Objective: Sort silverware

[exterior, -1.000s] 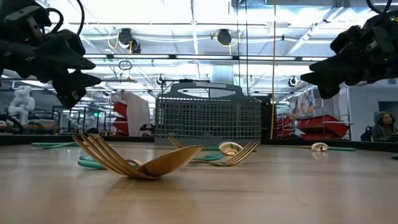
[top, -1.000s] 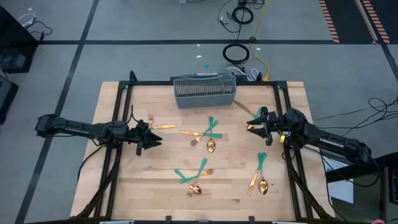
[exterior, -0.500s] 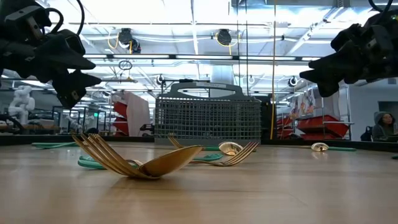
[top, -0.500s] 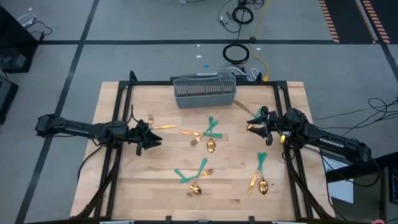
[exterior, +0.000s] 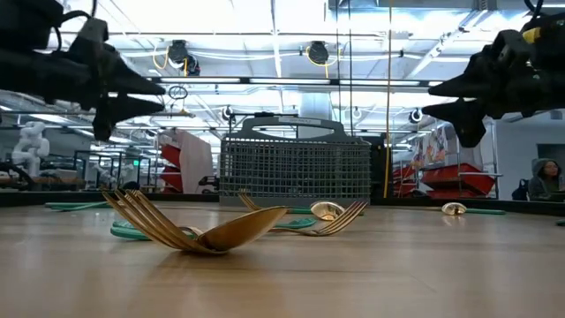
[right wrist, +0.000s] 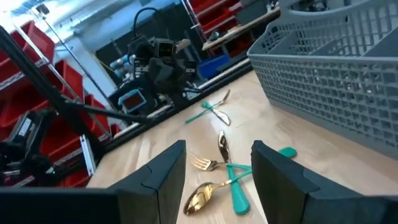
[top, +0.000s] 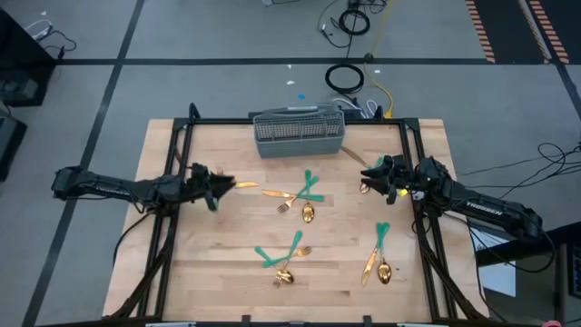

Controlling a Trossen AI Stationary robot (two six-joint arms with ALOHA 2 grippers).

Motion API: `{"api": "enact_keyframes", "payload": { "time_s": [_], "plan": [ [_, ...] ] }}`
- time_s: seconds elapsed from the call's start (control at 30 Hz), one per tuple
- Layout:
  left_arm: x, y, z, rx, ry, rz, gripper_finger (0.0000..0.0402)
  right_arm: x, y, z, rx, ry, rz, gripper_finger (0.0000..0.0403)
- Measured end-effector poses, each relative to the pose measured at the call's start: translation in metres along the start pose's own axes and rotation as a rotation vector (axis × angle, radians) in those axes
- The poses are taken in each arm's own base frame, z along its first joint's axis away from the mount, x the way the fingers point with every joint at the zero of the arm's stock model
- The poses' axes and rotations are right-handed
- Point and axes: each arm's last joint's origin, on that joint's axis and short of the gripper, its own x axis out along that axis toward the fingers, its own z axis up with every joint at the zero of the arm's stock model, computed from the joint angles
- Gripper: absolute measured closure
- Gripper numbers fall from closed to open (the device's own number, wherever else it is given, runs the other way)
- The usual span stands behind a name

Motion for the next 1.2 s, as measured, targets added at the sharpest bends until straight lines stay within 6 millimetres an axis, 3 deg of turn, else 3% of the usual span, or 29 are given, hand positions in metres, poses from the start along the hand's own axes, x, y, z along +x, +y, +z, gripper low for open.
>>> {"api": "enact_keyframes", "payload": {
  "time_s": [0.23, 0.4, 0.9, 1.2],
  "plan": [
    [-0.001, -0.003, 0.015, -0.072, -0.197, 0.059, 0.0247, -0.001, 0.004, 0.017, -0.037, -0.233, -0.066, 0.0234],
    [-0.003, -0.006, 0.021, -0.107, -0.258, 0.034, 0.0247, -0.002, 0.004, 0.019, -0.121, -0.276, -0.121, 0.0234],
    [-0.003, -0.007, 0.024, -0.090, -0.281, 0.051, 0.0247, -0.001, -0.001, 0.014, -0.125, -0.233, -0.199, 0.0234],
    [0.000, 0.004, 0.006, 0.029, -0.111, 0.174, 0.0247, -0.001, -0.001, 0.014, -0.125, -0.233, -0.199, 0.0234]
  ]
}}
